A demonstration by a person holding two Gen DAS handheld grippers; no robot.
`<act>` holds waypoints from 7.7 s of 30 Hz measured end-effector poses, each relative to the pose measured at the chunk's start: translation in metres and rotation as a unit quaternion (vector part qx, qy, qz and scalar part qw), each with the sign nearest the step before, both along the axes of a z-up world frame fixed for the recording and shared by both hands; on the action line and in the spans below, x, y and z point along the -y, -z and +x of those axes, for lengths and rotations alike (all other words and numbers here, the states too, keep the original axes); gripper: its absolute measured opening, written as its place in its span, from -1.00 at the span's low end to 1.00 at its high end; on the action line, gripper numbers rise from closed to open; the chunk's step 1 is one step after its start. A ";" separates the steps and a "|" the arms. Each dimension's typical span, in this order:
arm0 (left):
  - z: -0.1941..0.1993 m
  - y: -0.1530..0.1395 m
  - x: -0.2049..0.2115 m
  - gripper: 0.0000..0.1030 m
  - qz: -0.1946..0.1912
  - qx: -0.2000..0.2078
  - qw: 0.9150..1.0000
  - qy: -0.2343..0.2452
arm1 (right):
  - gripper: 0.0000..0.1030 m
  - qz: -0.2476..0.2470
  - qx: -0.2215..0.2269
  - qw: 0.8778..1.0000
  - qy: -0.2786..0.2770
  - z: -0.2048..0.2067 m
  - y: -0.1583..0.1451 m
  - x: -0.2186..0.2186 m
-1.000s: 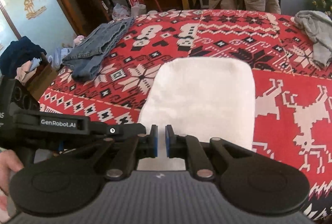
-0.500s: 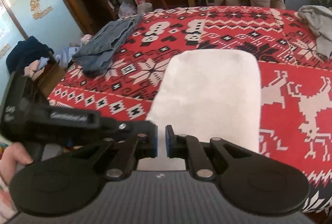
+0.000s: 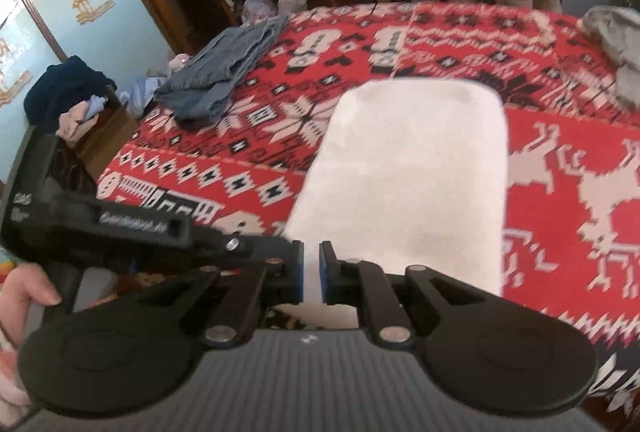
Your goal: Fold clothes
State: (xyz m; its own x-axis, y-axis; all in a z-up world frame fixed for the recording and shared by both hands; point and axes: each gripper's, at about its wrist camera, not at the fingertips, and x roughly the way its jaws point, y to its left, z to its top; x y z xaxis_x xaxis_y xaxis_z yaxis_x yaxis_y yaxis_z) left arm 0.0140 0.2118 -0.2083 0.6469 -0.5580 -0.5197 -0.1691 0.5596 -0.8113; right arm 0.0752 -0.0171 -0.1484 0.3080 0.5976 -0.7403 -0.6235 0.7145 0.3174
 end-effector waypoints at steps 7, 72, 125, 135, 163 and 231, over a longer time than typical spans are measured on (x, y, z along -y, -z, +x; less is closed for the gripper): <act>-0.008 -0.012 0.008 -0.89 0.061 0.022 0.998 0.010 | -0.78 -0.006 -0.013 1.000 -0.024 -0.009 0.007 0.001; 0.127 -0.043 0.041 -0.93 0.173 0.099 0.980 0.028 | -0.73 -0.010 0.076 0.996 0.047 0.081 -0.005 0.022; 0.027 -0.078 0.125 0.81 0.466 0.056 0.881 0.061 | 0.99 -0.076 0.088 0.977 0.179 -0.010 0.002 0.174; 0.046 -0.081 0.112 0.47 0.348 0.024 0.936 0.036 | 0.99 -0.084 0.130 0.979 0.131 -0.016 0.014 0.153; 0.020 -0.038 0.108 -0.79 0.203 -0.014 0.977 0.061 | -0.78 -0.054 0.112 0.989 0.085 0.014 0.037 0.091; 0.033 -0.046 0.124 -0.80 0.149 0.000 0.983 0.112 | -1.00 -0.127 0.176 0.976 -0.016 -0.066 0.022 0.081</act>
